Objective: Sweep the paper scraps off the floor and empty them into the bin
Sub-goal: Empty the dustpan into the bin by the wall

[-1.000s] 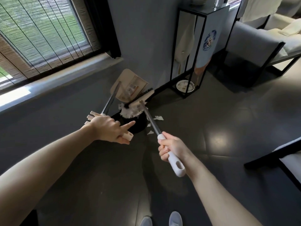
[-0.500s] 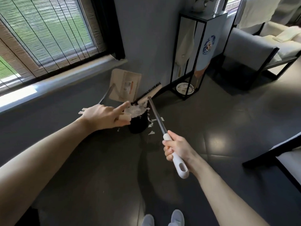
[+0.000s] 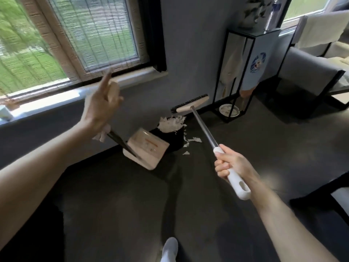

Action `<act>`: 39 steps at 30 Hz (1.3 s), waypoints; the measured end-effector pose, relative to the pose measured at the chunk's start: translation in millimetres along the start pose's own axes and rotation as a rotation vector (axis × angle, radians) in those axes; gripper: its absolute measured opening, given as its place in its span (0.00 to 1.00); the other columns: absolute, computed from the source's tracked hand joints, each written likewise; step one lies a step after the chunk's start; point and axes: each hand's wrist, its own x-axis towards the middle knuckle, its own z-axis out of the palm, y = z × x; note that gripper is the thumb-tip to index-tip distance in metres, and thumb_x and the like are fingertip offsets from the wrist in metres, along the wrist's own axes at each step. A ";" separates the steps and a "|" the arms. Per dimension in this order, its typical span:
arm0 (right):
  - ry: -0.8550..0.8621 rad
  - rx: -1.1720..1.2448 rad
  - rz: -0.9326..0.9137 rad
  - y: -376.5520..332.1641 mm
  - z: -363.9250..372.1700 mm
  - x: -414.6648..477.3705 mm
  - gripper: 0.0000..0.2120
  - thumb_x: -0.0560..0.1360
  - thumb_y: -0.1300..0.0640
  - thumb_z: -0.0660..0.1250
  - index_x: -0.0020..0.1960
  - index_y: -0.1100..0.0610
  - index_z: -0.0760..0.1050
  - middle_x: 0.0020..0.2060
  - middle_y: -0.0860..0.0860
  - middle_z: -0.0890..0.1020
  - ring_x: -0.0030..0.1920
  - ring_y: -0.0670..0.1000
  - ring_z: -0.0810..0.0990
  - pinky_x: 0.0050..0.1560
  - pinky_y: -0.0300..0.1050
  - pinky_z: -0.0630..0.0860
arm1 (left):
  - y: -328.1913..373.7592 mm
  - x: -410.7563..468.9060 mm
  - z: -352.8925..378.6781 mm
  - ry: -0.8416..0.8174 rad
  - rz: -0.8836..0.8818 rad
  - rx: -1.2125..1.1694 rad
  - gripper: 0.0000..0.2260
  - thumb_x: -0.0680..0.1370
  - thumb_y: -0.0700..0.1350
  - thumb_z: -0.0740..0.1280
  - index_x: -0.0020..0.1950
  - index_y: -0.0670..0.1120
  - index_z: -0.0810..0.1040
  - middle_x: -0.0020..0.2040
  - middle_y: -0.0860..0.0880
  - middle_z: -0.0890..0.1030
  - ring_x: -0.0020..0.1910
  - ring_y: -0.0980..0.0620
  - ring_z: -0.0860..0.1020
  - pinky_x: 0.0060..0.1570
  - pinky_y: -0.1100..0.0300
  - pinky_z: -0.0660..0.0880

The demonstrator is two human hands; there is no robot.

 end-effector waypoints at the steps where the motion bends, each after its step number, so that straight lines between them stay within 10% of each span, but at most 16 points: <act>1: -0.007 0.022 0.011 1.6 -6.9 -9.1 0.24 0.80 0.66 0.57 0.72 0.49 0.61 0.25 0.50 0.66 0.19 0.41 0.65 0.16 0.32 0.64 | -3.6 -15.2 2.6 -0.020 -0.025 0.021 0.29 0.77 0.52 0.64 0.74 0.67 0.57 0.57 0.46 0.81 0.41 0.54 0.79 0.35 0.65 0.72; 6: 0.022 0.046 0.080 9.1 -43.4 -43.1 0.19 0.80 0.65 0.57 0.68 0.50 0.65 0.28 0.51 0.66 0.19 0.42 0.66 0.16 0.32 0.64 | -20.4 -91.9 44.6 -0.075 -0.163 -0.055 0.25 0.80 0.43 0.65 0.74 0.60 0.65 0.70 0.51 0.73 0.58 0.68 0.72 0.47 0.84 0.64; 10: 0.084 0.000 0.142 11.6 -70.7 -37.8 0.14 0.81 0.66 0.56 0.62 0.51 0.67 0.29 0.51 0.65 0.18 0.42 0.66 0.15 0.32 0.64 | -33.5 -129.0 85.4 -0.134 -0.300 -0.072 0.25 0.79 0.42 0.65 0.73 0.62 0.65 0.70 0.49 0.73 0.66 0.50 0.73 0.66 0.54 0.71; 19: 0.182 -0.126 0.380 -27.7 -117.2 69.2 0.13 0.82 0.64 0.55 0.41 0.51 0.63 0.21 0.49 0.66 0.17 0.41 0.66 0.14 0.32 0.63 | -30.3 -97.5 189.4 -0.085 -0.495 -0.167 0.26 0.80 0.42 0.64 0.75 0.62 0.63 0.65 0.48 0.76 0.47 0.50 0.78 0.41 0.60 0.75; 26: 0.185 -0.336 0.415 -97.8 -149.2 165.7 0.26 0.80 0.67 0.58 0.75 0.51 0.58 0.22 0.51 0.71 0.19 0.43 0.68 0.16 0.34 0.65 | -8.9 -30.0 260.7 -0.102 -0.557 -0.203 0.27 0.80 0.42 0.63 0.73 0.66 0.62 0.66 0.51 0.76 0.36 0.53 0.78 0.36 0.60 0.76; 36: 0.016 -0.686 0.494 -259.8 -203.8 389.1 0.30 0.80 0.68 0.58 0.77 0.51 0.54 0.21 0.51 0.71 0.19 0.43 0.68 0.17 0.34 0.65 | 8.4 61.7 405.2 0.081 -0.742 -0.156 0.27 0.80 0.41 0.65 0.72 0.66 0.64 0.66 0.52 0.76 0.53 0.45 0.80 0.44 0.54 0.80; 39: -0.036 -0.682 0.519 -299.3 -212.0 459.6 0.31 0.80 0.68 0.59 0.77 0.50 0.54 0.22 0.51 0.71 0.19 0.43 0.68 0.17 0.34 0.66 | 22.9 79.6 443.3 0.198 -0.839 -0.113 0.27 0.79 0.41 0.65 0.73 0.63 0.65 0.63 0.57 0.74 0.45 0.58 0.80 0.34 0.68 0.77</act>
